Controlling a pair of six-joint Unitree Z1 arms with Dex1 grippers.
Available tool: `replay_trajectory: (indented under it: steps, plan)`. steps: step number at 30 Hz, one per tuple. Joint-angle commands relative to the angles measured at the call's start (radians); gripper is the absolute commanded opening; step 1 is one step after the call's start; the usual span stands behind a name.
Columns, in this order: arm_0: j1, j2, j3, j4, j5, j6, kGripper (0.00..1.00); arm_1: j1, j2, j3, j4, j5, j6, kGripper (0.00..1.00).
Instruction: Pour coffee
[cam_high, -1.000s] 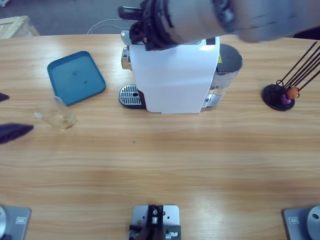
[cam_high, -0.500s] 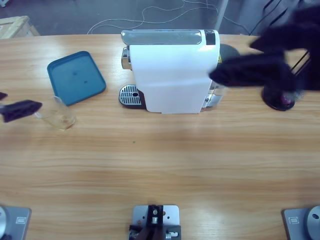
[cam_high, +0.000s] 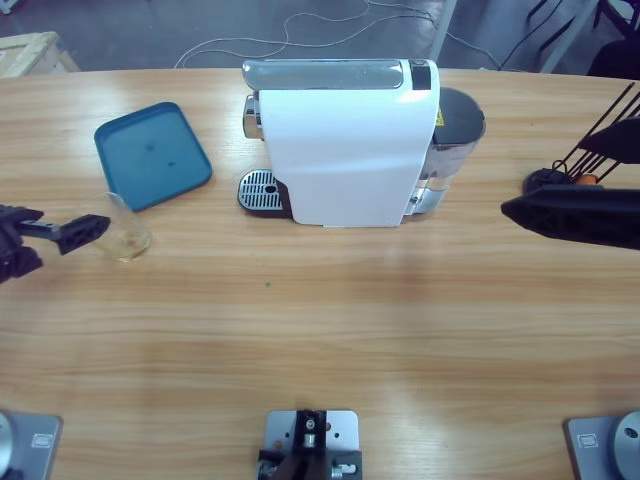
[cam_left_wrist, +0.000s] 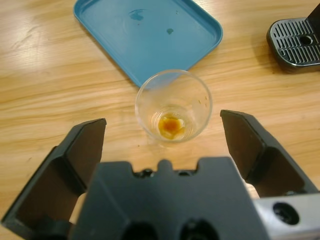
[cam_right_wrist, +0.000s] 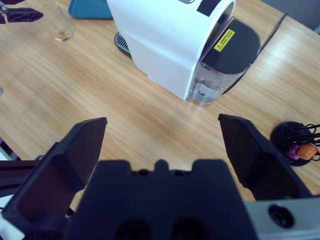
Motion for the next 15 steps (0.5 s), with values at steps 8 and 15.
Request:
replay_trajectory:
  steps: [8, 15]
  plan:
    - [0.006, 0.309, 0.111, -0.325, 0.062, -0.014, 0.987, 0.012, -0.035, 0.029, 0.082, -0.016, 0.023, 1.0]
    - [0.006, 0.477, 0.146, -0.498, 0.103, -0.04, 0.967, 0.013, -0.026, 0.01, 0.119, -0.008, 0.025, 1.0]
